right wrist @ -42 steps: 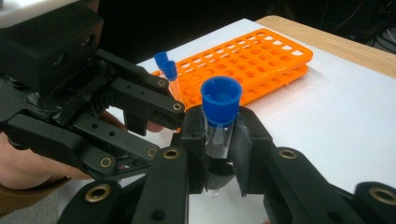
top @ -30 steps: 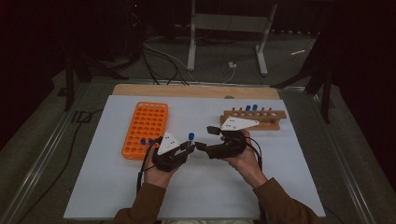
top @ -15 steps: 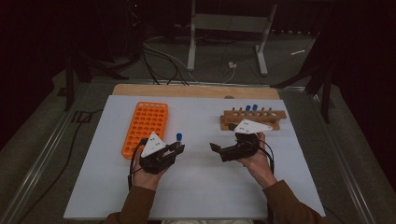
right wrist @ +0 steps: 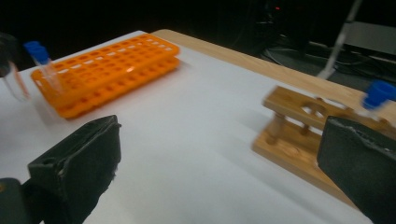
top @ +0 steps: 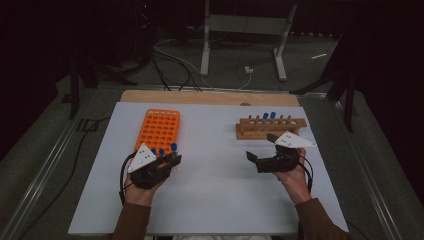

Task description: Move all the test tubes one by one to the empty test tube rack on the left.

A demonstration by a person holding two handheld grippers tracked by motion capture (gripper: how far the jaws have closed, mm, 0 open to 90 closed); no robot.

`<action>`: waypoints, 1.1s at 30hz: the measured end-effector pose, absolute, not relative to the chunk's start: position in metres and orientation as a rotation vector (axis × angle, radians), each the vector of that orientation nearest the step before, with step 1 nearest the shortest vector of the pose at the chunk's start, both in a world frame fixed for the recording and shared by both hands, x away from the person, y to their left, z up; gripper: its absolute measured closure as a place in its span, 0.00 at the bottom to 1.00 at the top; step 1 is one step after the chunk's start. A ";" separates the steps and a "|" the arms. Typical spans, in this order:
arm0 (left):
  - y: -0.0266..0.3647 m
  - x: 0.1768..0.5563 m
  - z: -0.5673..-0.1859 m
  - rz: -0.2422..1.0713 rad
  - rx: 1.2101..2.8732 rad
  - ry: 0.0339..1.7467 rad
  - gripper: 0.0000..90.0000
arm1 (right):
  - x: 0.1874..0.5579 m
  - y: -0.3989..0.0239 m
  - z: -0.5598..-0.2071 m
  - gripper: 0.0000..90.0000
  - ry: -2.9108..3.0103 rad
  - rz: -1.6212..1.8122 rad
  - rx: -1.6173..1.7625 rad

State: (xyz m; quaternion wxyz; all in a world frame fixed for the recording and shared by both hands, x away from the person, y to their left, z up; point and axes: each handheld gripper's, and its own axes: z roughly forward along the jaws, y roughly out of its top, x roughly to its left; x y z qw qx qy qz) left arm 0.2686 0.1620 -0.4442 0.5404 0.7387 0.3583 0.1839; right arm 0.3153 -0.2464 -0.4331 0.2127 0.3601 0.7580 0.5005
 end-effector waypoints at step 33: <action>0.226 0.281 -0.468 0.671 1.643 1.043 0.87 | 0.303 -0.288 -0.448 0.00 2.006 1.413 1.125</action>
